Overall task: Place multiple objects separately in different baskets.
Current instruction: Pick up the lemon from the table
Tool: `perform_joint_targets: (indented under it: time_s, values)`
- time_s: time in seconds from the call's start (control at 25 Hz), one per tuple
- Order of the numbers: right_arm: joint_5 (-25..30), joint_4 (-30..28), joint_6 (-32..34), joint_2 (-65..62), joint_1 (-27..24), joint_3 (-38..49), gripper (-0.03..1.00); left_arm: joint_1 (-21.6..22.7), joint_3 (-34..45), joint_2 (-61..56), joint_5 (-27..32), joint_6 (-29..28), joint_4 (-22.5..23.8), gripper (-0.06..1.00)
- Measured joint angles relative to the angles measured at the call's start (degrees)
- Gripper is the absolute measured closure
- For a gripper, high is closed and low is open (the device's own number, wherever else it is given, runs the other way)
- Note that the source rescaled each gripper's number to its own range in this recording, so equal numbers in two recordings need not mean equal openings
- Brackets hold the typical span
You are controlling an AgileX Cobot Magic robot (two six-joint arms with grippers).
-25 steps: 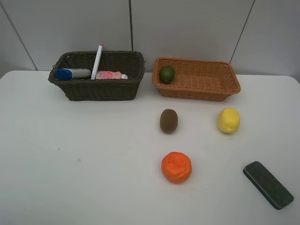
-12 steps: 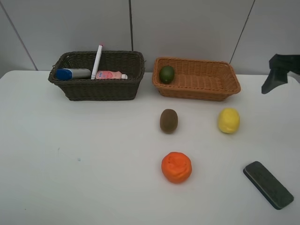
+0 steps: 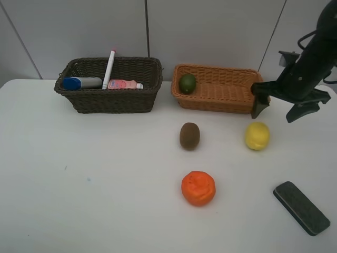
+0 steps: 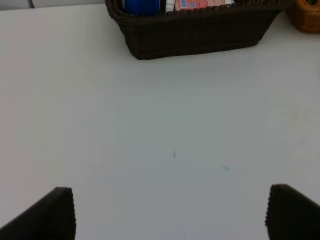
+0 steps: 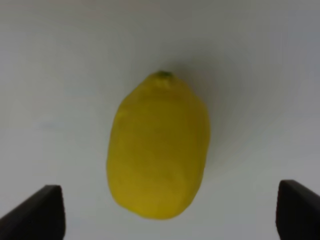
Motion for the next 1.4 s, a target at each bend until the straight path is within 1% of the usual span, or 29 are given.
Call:
perform_joint_targets:
  time_s: [0.24,0.64,0.76,0.8,0.84,0.88,0.92,1.0,1.04,1.24,1.4]
  values:
    - [-1.86,-0.14,0.0,6.04,0.0,-0.17,-0.03,0.0,0.0,0.0,0.0,0.0,0.0,-0.06]
    - [-8.42,-0.17,0.0,13.36,0.0,-0.29,-0.03,0.0,0.0,0.0,0.0,0.0,0.0,-0.06]
    - [-8.48,-0.16,0.0,14.33,0.0,-0.69,-0.03,0.0,0.0,0.0,0.0,0.0,0.0,-0.06]
    - [-8.37,-0.16,0.0,14.39,0.0,-0.77,0.01,0.0,0.0,0.0,0.0,0.0,0.0,-0.06]
    - [-8.31,-0.33,0.0,14.44,0.0,-0.75,0.07,0.0,0.0,0.0,0.0,0.0,0.0,-0.06]
    - [-8.24,-0.72,0.0,14.46,0.0,-0.75,0.16,0.0,0.0,0.0,0.0,0.0,0.0,-0.06]
    - [-8.09,-0.72,0.0,14.46,0.0,-0.75,0.32,0.0,0.0,0.0,0.0,0.0,0.0,-0.06]
    - [-7.32,-0.72,0.0,14.5,-0.05,-0.75,0.76,0.0,0.0,0.0,0.0,0.0,0.0,-0.06]
    - [-6.76,-0.72,-0.14,14.5,-0.05,-0.8,0.8,0.0,0.0,0.0,0.0,0.0,0.0,-0.06]
    - [-1.2,-0.72,-4.04,14.57,-0.05,-2.99,0.8,0.0,0.0,0.0,0.0,0.0,0.0,-0.06]
    - [0.46,-0.72,-4.34,9.73,-0.05,-6.08,0.8,0.0,0.0,0.0,0.0,0.0,0.0,-0.06]
